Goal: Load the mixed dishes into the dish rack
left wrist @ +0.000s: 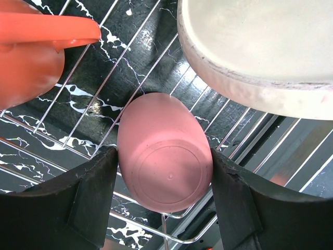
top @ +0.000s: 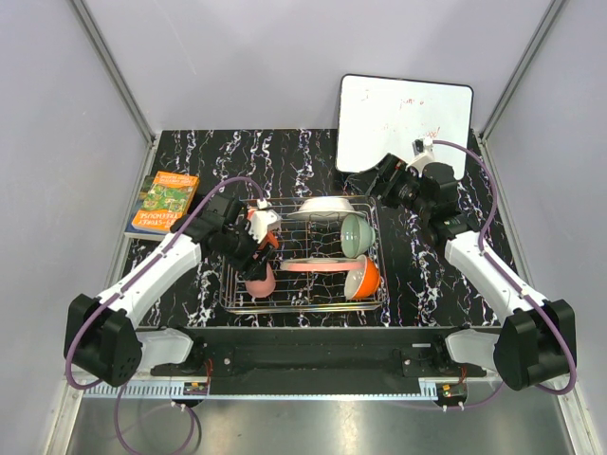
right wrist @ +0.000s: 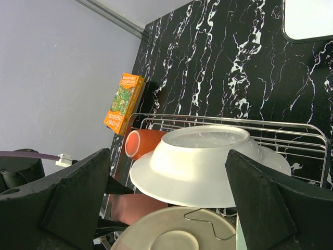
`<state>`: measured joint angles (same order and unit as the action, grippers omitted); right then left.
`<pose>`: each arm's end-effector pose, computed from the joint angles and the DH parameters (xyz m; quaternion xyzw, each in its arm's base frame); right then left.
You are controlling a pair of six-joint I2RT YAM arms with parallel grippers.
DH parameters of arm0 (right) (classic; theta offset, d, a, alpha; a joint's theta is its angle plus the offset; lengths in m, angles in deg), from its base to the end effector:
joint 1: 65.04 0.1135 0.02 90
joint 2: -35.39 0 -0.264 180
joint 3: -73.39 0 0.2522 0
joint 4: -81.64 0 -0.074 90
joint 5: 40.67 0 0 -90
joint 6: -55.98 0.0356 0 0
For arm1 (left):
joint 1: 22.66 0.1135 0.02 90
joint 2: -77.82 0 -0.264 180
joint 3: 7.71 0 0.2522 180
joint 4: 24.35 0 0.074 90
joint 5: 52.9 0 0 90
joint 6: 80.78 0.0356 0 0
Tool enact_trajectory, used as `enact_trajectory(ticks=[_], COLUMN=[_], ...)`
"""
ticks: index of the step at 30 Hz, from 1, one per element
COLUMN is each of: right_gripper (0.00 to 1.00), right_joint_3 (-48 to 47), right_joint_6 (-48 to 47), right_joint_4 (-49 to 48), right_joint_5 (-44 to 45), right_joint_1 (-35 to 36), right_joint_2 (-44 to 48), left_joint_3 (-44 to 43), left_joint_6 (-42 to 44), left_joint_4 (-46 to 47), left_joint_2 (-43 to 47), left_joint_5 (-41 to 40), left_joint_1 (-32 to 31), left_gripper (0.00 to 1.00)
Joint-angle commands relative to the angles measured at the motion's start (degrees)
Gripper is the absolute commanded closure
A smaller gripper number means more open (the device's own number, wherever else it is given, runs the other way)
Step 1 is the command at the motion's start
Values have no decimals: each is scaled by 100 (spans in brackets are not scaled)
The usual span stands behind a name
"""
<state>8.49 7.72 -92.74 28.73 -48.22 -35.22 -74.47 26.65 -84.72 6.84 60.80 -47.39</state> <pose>0.2726 0.0955 0.3163 0.0535 0.7675 0.4256 0.4763 0.2040 -0.1097 0.2482 0.3855 0.8746 -0.2136 0.2021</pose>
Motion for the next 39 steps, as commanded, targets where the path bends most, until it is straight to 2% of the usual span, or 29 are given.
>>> enact_trajectory(ticks=[1, 2, 3, 5, 13, 21, 27, 30, 34, 37, 39], right_gripper=[0, 0, 0, 0, 0, 0, 0, 1, 0, 0, 0], right_joint_3=[-28, -28, -19, -19, -28, -116, -90, -107, -116, -160, -169], right_joint_6=[-139, -139, -148, -183, -324, -639, -842, -912, -992, -1115, -1246], right_joint_4=[-65, -39, -30, 5, 111, 541, 1016, 1104, 1157, 1279, 1306], right_joint_5=[30, 38, 47, 56, 109, 389, 776, 821, 873, 1040, 1128], right_joint_1=[14, 14, 14, 14, 14, 14, 58, 67, 111, 164, 216], right_joint_2=[135, 144, 153, 161, 223, 258, 513, 662, 864, 908, 935], left_joint_3=[0, -53, -79, -202, -712, -1977, -2733, -2796, -2690, -2629, -2567], left_joint_6=[199, 208, 217, 226, 164, 147, 208, 217, 235, 173, 120], left_joint_4=[231, 214, 188, 117, -242, -919, -1078, -1052, -1017, -973, -938], left_joint_2=[31, 49, 58, 111, 383, 524, 840, 946, 990, 1016, 1007], left_joint_5=[-454, -454, -463, -507, -622, -639, -1201, -1272, -877, -509, -454], left_joint_1=[-5, -5, -5, -5, -5, -5, 73, 477, 1433, 1926, 2016], left_gripper=[32, 28, 14, 1, 1, 1, 1, 1, 1, 1, 1])
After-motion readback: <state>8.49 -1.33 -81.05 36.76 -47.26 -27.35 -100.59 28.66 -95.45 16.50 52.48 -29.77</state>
